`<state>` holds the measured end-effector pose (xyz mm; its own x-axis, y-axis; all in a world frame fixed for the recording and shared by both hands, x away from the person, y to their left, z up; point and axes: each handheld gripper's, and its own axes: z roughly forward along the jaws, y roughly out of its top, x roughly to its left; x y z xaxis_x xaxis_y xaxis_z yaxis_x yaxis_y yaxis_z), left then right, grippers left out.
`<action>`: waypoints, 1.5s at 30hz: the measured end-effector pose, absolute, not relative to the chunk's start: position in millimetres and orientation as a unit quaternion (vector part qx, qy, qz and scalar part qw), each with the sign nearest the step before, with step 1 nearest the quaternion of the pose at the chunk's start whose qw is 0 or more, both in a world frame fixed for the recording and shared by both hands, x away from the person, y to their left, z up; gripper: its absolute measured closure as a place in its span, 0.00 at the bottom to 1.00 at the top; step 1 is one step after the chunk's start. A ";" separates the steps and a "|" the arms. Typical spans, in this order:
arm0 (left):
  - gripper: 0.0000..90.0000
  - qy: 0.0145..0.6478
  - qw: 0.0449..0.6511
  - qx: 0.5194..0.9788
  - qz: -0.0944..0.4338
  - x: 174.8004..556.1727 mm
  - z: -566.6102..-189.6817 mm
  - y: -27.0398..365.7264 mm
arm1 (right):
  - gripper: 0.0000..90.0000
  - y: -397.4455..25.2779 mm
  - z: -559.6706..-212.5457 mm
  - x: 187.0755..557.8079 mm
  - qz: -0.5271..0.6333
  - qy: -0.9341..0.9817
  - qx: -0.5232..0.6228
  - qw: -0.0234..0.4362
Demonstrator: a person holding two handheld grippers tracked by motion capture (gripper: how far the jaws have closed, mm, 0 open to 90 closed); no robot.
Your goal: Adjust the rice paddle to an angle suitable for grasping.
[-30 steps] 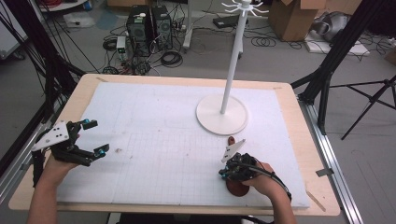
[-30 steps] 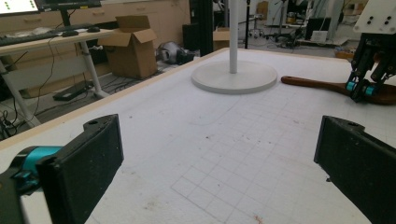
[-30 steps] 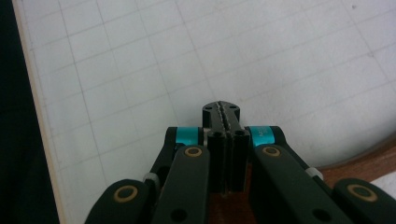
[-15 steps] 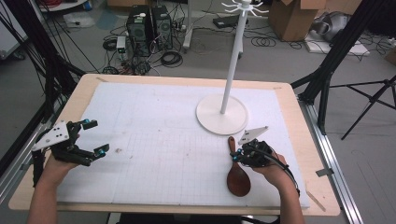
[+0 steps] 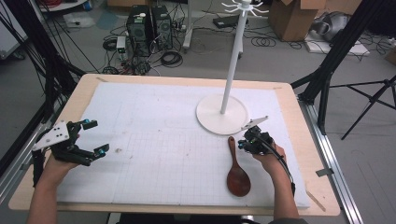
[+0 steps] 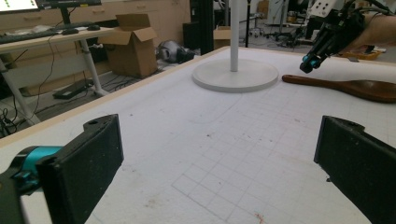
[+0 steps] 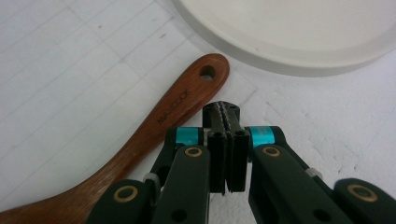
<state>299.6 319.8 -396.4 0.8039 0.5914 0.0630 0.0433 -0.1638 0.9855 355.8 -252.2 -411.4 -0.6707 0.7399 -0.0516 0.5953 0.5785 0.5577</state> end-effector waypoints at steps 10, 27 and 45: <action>0.02 0.219 0.610 0.727 0.225 299.5 -396.2 320.5 | 1.00 -247.5 -418.9 361.8 0.240 0.882 0.381 0.138; 0.02 0.219 0.610 0.727 0.225 299.7 -396.2 320.9 | 1.00 -230.5 -419.5 364.0 0.236 0.894 0.357 0.132; 0.02 0.222 0.613 0.724 0.226 299.3 -396.2 323.5 | 1.00 -178.7 -412.2 358.3 0.224 0.924 0.289 0.112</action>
